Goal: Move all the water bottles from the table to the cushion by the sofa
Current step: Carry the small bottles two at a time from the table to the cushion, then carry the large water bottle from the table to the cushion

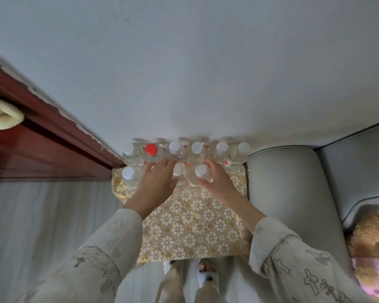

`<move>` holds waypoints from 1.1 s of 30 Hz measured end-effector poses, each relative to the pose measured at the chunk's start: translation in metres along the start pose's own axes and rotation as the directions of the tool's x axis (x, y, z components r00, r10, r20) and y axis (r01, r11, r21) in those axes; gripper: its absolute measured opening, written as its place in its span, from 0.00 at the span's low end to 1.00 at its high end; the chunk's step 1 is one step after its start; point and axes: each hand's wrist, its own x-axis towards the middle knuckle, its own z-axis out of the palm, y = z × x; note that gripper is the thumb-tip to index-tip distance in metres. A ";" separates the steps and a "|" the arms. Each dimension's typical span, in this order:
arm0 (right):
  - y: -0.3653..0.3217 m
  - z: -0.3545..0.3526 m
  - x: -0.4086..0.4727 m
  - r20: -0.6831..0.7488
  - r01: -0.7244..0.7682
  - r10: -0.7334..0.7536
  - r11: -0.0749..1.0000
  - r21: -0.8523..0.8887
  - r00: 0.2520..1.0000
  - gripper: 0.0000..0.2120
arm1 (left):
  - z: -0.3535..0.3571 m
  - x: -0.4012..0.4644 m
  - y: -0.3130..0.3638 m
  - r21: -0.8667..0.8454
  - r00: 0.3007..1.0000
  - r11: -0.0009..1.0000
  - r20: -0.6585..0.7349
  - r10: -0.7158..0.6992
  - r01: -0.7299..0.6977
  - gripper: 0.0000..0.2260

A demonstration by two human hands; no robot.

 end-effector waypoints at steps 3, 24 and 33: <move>-0.012 -0.008 -0.018 -0.051 0.042 -0.042 0.999 -0.002 0.998 0.25 | -0.014 -0.032 0.010 -0.138 0.995 0.990 -0.082 -0.050 0.039 0.21; -0.142 0.119 -0.312 0.755 0.611 -0.422 0.791 0.036 0.501 0.09 | 0.034 -0.456 0.113 -0.827 0.172 0.417 -0.380 -0.909 0.378 0.10; -0.127 0.266 -0.568 0.949 0.778 -0.314 0.594 0.207 -0.013 0.08 | 0.127 -0.722 0.190 -0.962 -0.451 0.119 -0.223 -0.864 0.247 0.09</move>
